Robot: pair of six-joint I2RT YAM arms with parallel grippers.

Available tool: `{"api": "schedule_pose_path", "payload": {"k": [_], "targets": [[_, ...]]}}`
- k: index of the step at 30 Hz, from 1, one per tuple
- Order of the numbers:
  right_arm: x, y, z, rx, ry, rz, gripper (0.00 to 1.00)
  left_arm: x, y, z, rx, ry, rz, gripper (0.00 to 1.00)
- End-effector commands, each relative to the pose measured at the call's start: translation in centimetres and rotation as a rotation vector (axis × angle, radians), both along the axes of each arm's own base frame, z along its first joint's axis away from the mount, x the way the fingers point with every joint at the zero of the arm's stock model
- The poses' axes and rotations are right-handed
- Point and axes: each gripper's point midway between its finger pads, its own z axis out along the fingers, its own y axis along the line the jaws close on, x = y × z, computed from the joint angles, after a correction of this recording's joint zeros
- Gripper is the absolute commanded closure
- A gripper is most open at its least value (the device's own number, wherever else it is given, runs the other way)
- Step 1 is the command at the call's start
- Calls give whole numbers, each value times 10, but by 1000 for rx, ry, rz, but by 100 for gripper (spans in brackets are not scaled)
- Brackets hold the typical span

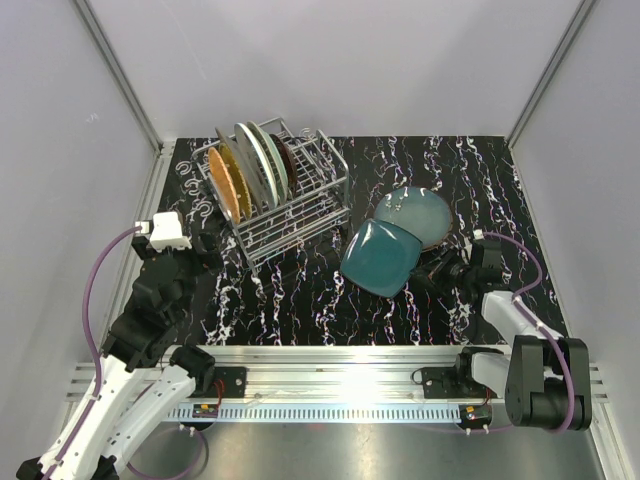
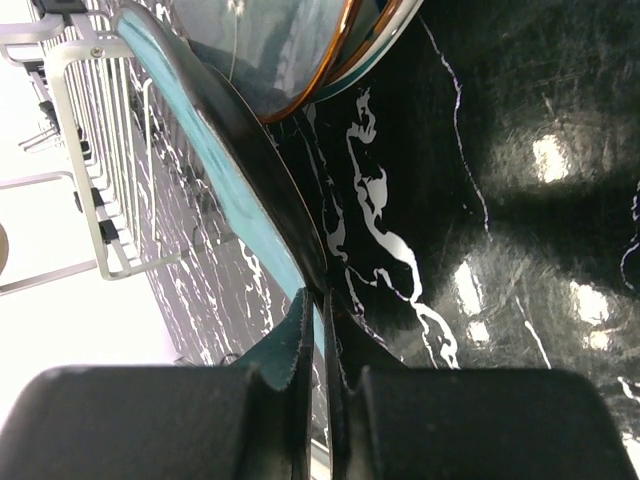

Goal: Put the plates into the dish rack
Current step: Grab a plate with the right arm

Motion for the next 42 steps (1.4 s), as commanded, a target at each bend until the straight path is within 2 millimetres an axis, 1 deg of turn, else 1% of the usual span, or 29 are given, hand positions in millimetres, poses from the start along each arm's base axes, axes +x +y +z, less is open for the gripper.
{"api": "schedule_pose_path", "payload": {"k": [1,8,11,12,15,18,19,21,23,28,31,33,35,42], "targets": [[13,0,7,-3,-66,-3,100,2,-1,14,-30,-50,-3,1],[12,-3,-6,-30,-74,6,100,2,-2,13,-30,-48,-8,1],[13,-6,-10,-49,-79,-13,93,2,-2,13,-30,-47,-8,1],[14,-6,-9,-49,-87,-13,93,2,-2,13,-30,-47,-8,1],[15,-8,-8,-47,-87,-31,88,2,-3,13,-29,-45,-9,1],[16,-9,-8,-47,-84,-43,75,3,-3,12,-27,-44,-11,1],[16,-9,-8,-48,-81,-46,65,3,-3,12,-29,-44,-12,1],[17,-9,-9,-38,-77,-52,50,3,-4,12,-27,-42,-15,1],[18,-9,-15,-35,-65,-56,38,3,-4,12,-29,-42,-17,1],[24,-1,-18,-3,-72,-41,37,3,-4,12,-28,-41,-15,1],[27,9,-19,-4,-91,-12,36,4,-4,11,-25,-38,-14,1],[28,21,-19,0,-104,17,37,3,-4,12,-26,-41,-12,1],[31,26,-17,6,-122,20,37,3,-4,12,-25,-40,-11,1],[42,25,-19,-22,-162,-8,43,3,-3,11,-24,-38,-9,1]]}}
